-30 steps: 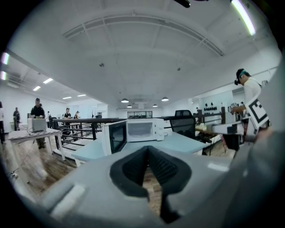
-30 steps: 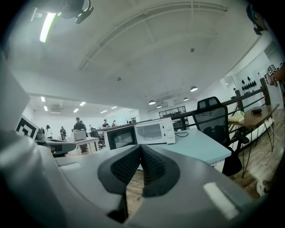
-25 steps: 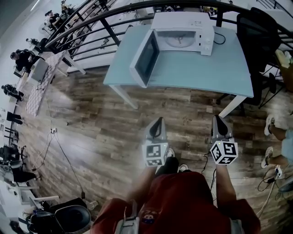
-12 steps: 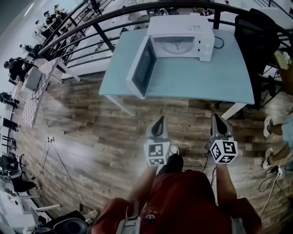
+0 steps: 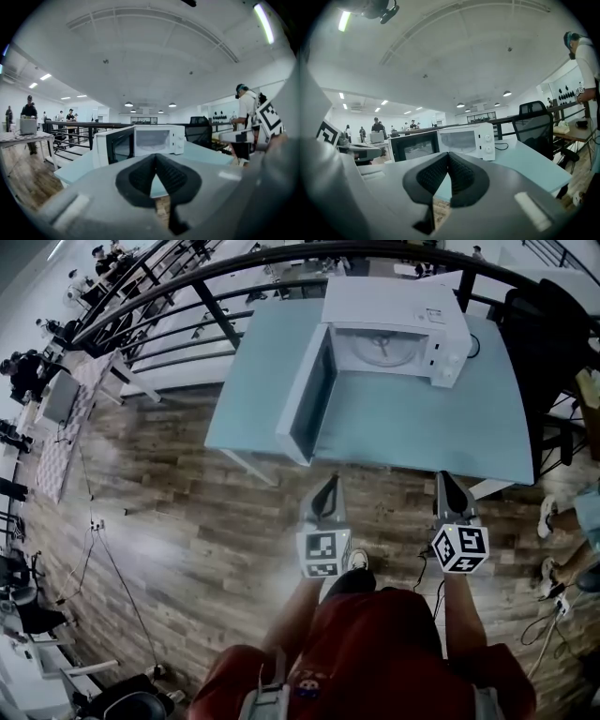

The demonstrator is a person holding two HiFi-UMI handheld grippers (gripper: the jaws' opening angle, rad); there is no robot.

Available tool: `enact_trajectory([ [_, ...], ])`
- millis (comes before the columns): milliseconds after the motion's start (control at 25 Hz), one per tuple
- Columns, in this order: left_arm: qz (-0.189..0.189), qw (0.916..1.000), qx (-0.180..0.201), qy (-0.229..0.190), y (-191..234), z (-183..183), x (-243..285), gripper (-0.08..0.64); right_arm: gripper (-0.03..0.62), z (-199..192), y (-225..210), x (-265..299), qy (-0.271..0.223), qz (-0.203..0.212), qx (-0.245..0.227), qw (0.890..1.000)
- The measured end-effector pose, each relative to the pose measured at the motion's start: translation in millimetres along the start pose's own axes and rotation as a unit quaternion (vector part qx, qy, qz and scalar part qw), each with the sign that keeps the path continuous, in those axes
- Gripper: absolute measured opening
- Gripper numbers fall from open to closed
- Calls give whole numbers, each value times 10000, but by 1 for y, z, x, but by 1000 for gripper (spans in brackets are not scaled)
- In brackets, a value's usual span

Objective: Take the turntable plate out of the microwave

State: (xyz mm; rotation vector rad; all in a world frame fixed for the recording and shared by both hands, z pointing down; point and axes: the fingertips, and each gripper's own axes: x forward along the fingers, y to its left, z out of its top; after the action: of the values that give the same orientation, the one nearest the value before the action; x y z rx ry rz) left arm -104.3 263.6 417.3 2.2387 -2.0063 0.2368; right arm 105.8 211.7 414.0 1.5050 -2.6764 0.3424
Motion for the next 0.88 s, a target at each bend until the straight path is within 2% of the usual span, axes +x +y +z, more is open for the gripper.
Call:
enact_trajectory([
  [480, -283, 9996, 1, -13, 44, 8, 64, 0, 0, 11, 10, 74, 70, -135, -21, 9999],
  [880, -301, 9995, 46, 89, 40, 10, 119, 0, 0, 5, -26, 113, 190, -164, 82, 9997],
])
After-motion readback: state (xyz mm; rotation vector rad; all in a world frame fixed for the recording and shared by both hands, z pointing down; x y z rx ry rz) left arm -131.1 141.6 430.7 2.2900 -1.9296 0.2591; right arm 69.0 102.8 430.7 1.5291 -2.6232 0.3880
